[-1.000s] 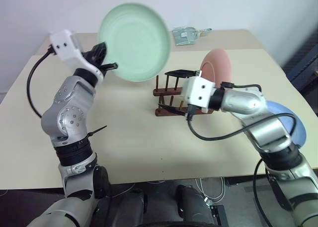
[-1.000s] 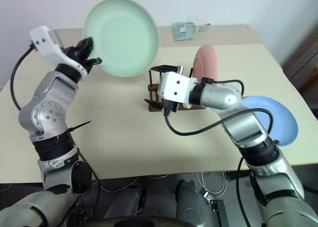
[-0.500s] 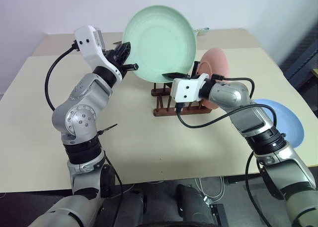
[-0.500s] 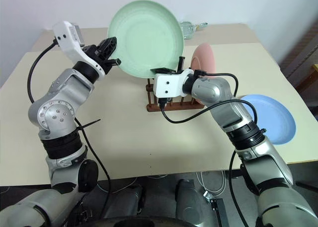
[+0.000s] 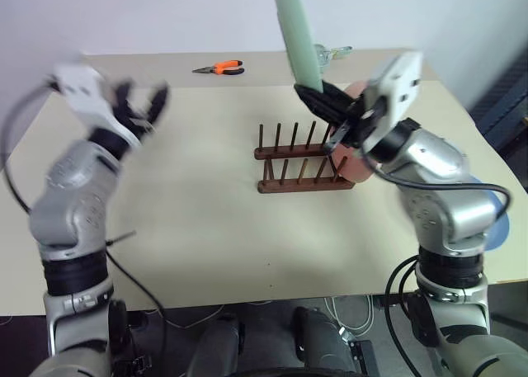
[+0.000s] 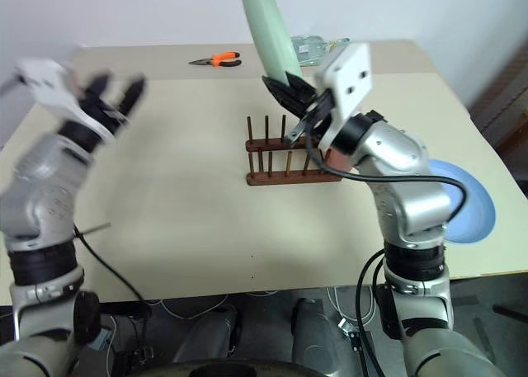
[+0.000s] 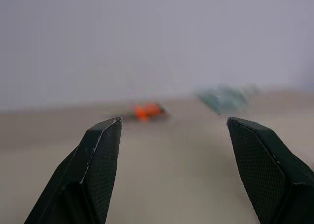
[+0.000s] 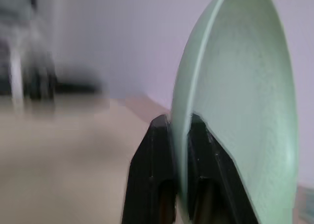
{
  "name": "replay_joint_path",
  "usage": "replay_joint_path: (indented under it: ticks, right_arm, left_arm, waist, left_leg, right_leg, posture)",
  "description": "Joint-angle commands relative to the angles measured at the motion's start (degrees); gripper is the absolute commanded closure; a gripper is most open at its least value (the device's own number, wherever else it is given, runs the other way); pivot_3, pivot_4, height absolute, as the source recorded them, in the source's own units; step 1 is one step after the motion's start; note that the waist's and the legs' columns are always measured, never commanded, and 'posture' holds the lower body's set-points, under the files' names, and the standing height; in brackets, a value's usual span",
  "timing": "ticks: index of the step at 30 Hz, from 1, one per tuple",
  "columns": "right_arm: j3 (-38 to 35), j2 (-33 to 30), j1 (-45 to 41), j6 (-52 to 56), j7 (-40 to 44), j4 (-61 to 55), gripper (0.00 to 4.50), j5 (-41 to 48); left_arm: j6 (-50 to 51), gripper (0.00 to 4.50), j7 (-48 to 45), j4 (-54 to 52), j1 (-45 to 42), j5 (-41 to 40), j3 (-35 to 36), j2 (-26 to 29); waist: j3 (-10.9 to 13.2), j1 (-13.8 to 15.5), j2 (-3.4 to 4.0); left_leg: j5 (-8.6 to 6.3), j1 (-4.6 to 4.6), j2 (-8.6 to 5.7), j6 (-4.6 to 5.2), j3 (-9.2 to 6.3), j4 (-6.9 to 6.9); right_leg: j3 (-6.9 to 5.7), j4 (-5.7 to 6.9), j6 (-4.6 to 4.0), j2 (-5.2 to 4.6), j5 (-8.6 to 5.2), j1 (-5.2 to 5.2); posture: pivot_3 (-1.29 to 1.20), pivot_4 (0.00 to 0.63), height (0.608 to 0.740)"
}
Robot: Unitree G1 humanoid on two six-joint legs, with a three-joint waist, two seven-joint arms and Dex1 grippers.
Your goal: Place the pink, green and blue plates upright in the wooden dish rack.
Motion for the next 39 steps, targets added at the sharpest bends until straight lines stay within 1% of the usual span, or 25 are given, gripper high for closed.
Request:
replay_joint_path:
  ticks: [1,4,7,11,15,17,20,21,23,24,26,28,29,31,32,33,34,35,36,38,39]
  right_arm:
    - [-7.0,0.3,0.2,11.3,-6.5,-2.6,4.50,13.9]
    - [-9.7,1.5,1.0,15.7,-12.2,-1.2,4.50,20.7]
    - [-10.7,1.6,1.1,17.2,-15.8,0.1,4.50,23.7]
    - [-10.8,1.2,1.0,18.1,-19.2,2.6,4.50,25.8]
    - [-9.7,0.6,0.3,19.2,-21.7,6.2,4.50,24.9]
    - [-9.0,-0.2,0.3,19.5,-21.6,6.9,4.50,24.5]
    - [-8.2,-0.8,-0.4,18.8,-21.5,7.6,3.41,23.8]
    - [-7.8,-1.2,-0.8,18.1,-21.4,7.5,2.97,22.9]
    - [-5.8,-3.4,-1.4,14.7,-19.3,5.9,1.89,18.8]
    - [-4.9,-5.0,-1.8,12.6,-18.0,5.0,1.44,16.5]
    - [-3.5,-9.2,-2.3,8.3,-14.0,3.0,1.44,12.3]
    - [-4.1,-13.4,-2.9,5.0,-10.3,1.9,1.44,10.0]
    - [-6.3,-15.7,-3.2,3.6,-8.8,2.2,1.44,9.9]
    - [-13.2,-19.7,-3.8,4.1,-5.5,4.3,1.44,14.6]
    - [-16.8,-21.2,-3.4,4.7,-5.2,5.6,1.44,16.5]
    - [-20.1,-23.5,-1.7,5.5,-4.6,7.0,1.16,16.7]
    - [-22.4,-25.8,0.9,5.8,-3.8,7.7,0.84,15.5]
    - [-25.0,-28.3,6.3,6.3,-2.2,7.7,0.56,13.3]
    - [-26.7,-30.4,12.8,6.3,-0.4,7.2,0.10,10.3]
    - [-28.1,-32.7,25.0,5.0,2.9,5.0,0.01,5.8]
    - [-27.8,-32.8,29.8,4.3,4.2,3.7,0.01,4.7]
  left_arm:
    - [1.6,1.01,-13.1,-8.1,7.2,-2.7,-8.8,5.1]
    - [3.7,1.01,-18.5,-12.3,11.6,-5.4,-13.8,6.8]
    - [4.5,1.01,-19.2,-13.5,12.1,-5.5,-15.8,6.3]
    - [5.2,1.01,-18.4,-14.2,11.2,-5.6,-16.3,4.9]
    - [5.3,1.01,-18.2,-14.9,10.9,-5.3,-16.6,4.3]
    - [5.3,1.01,-17.9,-15.1,11.0,-5.0,-16.7,4.1]
    - [5.1,0.93,-17.8,-15.3,11.1,-4.4,-17.1,4.0]
    - [5.1,0.93,-17.7,-15.2,11.1,-4.3,-17.1,4.0]
    - [4.9,0.93,-17.7,-15.1,11.1,-4.2,-17.3,4.0]
    - [4.8,0.93,-17.7,-15.0,11.0,-4.1,-17.3,4.0]
    - [4.5,0.93,-17.9,-14.6,10.9,-3.8,-17.7,4.1]
    - [4.2,0.93,-18.0,-14.1,10.6,-3.5,-18.1,4.1]
    - [4.0,0.93,-18.3,-13.7,10.3,-3.1,-18.5,4.2]
    - [3.5,0.93,-19.1,-12.9,9.8,-2.3,-19.5,4.4]
    - [3.2,0.93,-19.5,-12.5,9.5,-1.9,-20.0,4.4]
    - [2.9,0.93,-20.0,-12.0,9.1,-1.4,-20.7,4.4]
    - [2.7,0.93,-20.4,-11.5,8.8,-1.0,-21.2,4.3]
    - [2.4,0.93,-21.0,-10.8,8.2,-0.7,-21.9,4.1]
    - [2.2,0.93,-21.6,-10.1,7.7,-0.6,-22.4,3.8]
    - [1.7,0.93,-22.8,-9.0,6.7,-0.2,-23.4,3.3]
    - [1.4,0.93,-23.3,-8.5,6.4,0.1,-23.8,3.2]
  waist:
    - [0.0,-0.1,0.04]
    - [0.1,-0.2,0.25]
    - [0.2,-0.5,0.35]
    - [0.2,-0.8,0.37]
    - [0.2,-0.8,0.37]
    - [0.2,-0.8,0.37]
    - [0.2,-0.8,0.37]
    - [0.2,-0.8,0.38]
    - [0.2,-0.8,0.38]
    - [0.2,-0.8,0.39]
    - [0.2,-0.8,0.40]
    - [0.2,-0.7,0.40]
    - [0.2,-0.7,0.39]
    - [0.2,-0.5,0.37]
    - [0.2,-0.5,0.36]
    - [0.2,-0.3,0.35]
    - [0.2,0.2,0.33]
    - [0.1,0.4,0.27]
    - [0.1,0.8,0.21]
    - [0.0,1.4,0.12]
    - [0.1,1.4,0.24]
  left_leg:
    - [-0.01,0.00,0.02,0.00,0.02,-0.01]
    - [-0.02,0.01,0.09,0.02,0.03,-0.06]
    - [-0.02,-0.04,0.10,0.02,0.05,-0.06]
    - [-0.01,-0.01,0.09,0.03,0.07,-0.08]
    - [-0.01,-0.01,0.08,0.05,0.11,-0.08]
    - [-0.01,-0.01,0.08,0.05,0.11,-0.07]
    - [-0.01,-0.02,0.07,0.05,0.11,-0.06]
    - [-0.01,-0.02,0.07,0.05,0.11,-0.06]
    - [-0.02,-0.01,0.07,0.06,0.12,-0.07]
    - [-0.02,-0.02,0.07,0.06,0.12,-0.07]
    - [-0.02,-0.03,0.06,0.06,0.14,-0.06]
    - [-0.02,-0.05,0.06,0.07,0.13,-0.05]
    - [-0.03,-0.06,0.05,0.07,0.14,-0.05]
    - [-0.03,-0.05,0.06,0.09,0.13,-0.04]
    - [-0.04,-0.06,0.06,0.09,0.12,-0.02]
    - [-0.04,-0.06,0.06,0.10,0.13,-0.01]
    - [-0.05,-0.05,0.06,0.11,0.13,-0.01]
    - [-0.07,-0.05,0.05,0.15,0.14,-0.01]
    - [-0.09,-0.02,0.06,0.18,0.15,-0.01]
    - [-0.16,-0.03,0.08,0.28,0.10,-0.02]
    - [-0.20,-0.05,0.08,0.35,0.21,0.00]
  right_leg:
    - [0.01,0.00,-0.04,0.00,0.00,-0.02]
    - [0.00,0.01,-0.21,0.00,-0.10,-0.04]
    - [-0.03,0.01,-0.19,0.02,-0.12,-0.10]
    - [-0.03,0.01,-0.13,0.03,-0.13,-0.09]
    - [-0.03,0.01,-0.15,0.02,-0.11,-0.09]
    - [-0.03,0.01,-0.15,0.02,-0.11,-0.09]
    - [-0.02,0.00,-0.14,0.02,-0.12,-0.08]
    - [-0.02,0.00,-0.13,0.02,-0.13,-0.08]
    - [-0.03,0.01,-0.11,0.02,-0.14,-0.09]
    - [-0.03,0.01,-0.04,0.02,-0.18,-0.09]
    - [-0.03,0.00,0.06,0.02,-0.24,-0.10]
    - [-0.03,-0.02,0.09,0.01,-0.26,-0.09]
    - [-0.03,-0.02,0.11,0.00,-0.28,-0.08]
    - [-0.04,-0.05,0.13,0.00,-0.28,-0.04]
    - [-0.05,-0.06,0.12,0.00,-0.28,-0.03]
    - [-0.04,-0.07,0.12,-0.01,-0.28,-0.02]
    - [-0.05,-0.10,0.12,-0.02,-0.29,0.01]
    - [-0.05,-0.13,0.11,-0.03,-0.29,0.04]
    - [-0.06,-0.14,0.11,-0.03,-0.29,0.06]
    - [-0.21,-0.26,0.16,-0.05,-0.35,0.18]
    - [-0.15,-0.30,0.16,-0.06,-0.35,0.16]
  posture:
    - [0.00,0.150,0.740]
    - [0.00,0.150,0.740]
    - [0.00,0.150,0.740]
    - [0.00,0.150,0.740]
    - [0.00,0.150,0.740]
    - [0.00,0.150,0.740]
    - [0.00,0.150,0.740]
    - [0.00,0.150,0.740]
    - [0.00,0.150,0.740]
    - [0.00,0.150,0.740]
    - [0.00,0.150,0.740]
    - [0.00,0.150,0.740]
    - [0.00,0.150,0.740]
    - [0.00,0.150,0.740]
    - [0.00,0.150,0.740]
    - [0.00,0.150,0.740]
    - [0.00,0.150,0.740]
    - [0.00,0.150,0.740]
    - [0.00,0.150,0.740]
    - [0.00,0.150,0.740]
    - [0.00,0.150,0.740]
